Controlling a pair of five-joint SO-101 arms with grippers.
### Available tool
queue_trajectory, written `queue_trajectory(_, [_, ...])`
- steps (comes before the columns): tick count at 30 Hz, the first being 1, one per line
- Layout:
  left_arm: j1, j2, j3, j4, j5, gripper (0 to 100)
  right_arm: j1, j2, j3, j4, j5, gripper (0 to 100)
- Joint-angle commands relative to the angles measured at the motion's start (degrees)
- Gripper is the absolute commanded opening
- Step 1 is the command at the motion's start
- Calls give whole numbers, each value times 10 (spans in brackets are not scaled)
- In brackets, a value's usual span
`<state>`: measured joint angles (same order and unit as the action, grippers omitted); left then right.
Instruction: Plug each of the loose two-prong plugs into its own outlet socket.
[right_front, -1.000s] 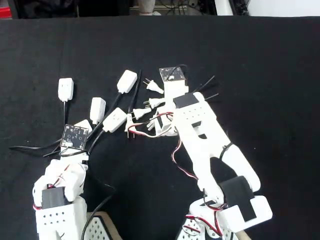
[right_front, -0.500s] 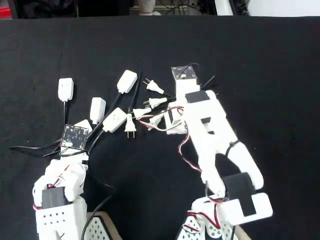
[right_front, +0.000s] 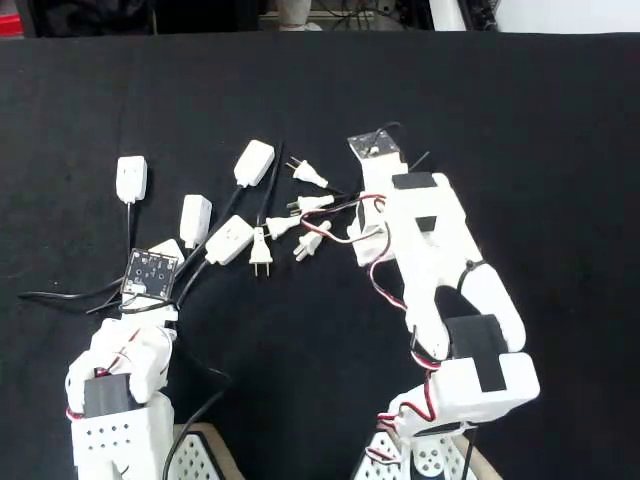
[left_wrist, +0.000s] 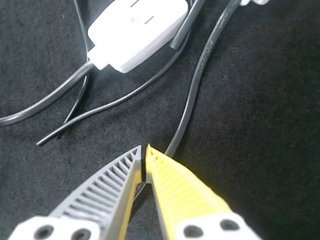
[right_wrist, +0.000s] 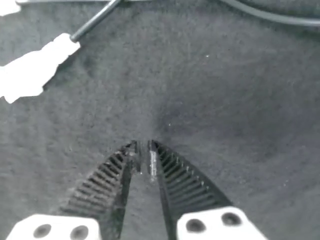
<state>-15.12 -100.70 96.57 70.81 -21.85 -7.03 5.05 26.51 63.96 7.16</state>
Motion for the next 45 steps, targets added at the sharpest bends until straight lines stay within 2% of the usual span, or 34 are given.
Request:
queue_trajectory(1, [5, -3, 10, 3, 4, 30, 14, -11, -27, -6, 7, 36])
queue_trajectory(4, [5, -4, 10, 3, 3, 30, 18, -12, -27, -6, 8, 36])
queue_trajectory(12, [-1, -7, 7, 5, -1, 30, 93, -12, -36, -29, 4, 36])
queue_trajectory(17, [4, -7, -29, -84, -116, 29, 90, -8, -34, -30, 4, 36])
queue_trajectory(19, [9, -2, -61, -120, -97, 30, 90, -7, -34, -31, 4, 36])
queue_trajectory(21, [11, 0, -107, -127, -55, 30, 90, -7, -35, -31, 4, 36])
queue_trajectory(23, [18, 19, -154, -120, -46, 30, 90, -7, -35, -31, 4, 36])
queue_trajectory(26, [44, 118, -239, -102, -44, 30, 90, -7, -32, -40, 4, 36])
queue_trajectory(29, [65, 294, -335, -98, -51, 30, 90, -7, -32, -43, 4, 36])
queue_trajectory(33, [89, 549, -450, -83, -135, 30, 90, -7, -31, -42, 4, 36])
queue_trajectory(36, [108, 702, -535, -67, -153, 45, 90, -7, -31, -43, 4, 36])
queue_trajectory(42, [137, 862, -658, -93, -60, 180, 90, -7, -31, -51, 4, 36])
queue_trajectory(45, [140, 897, -685, -136, 11, 196, 90, -7, -31, -51, 4, 36])
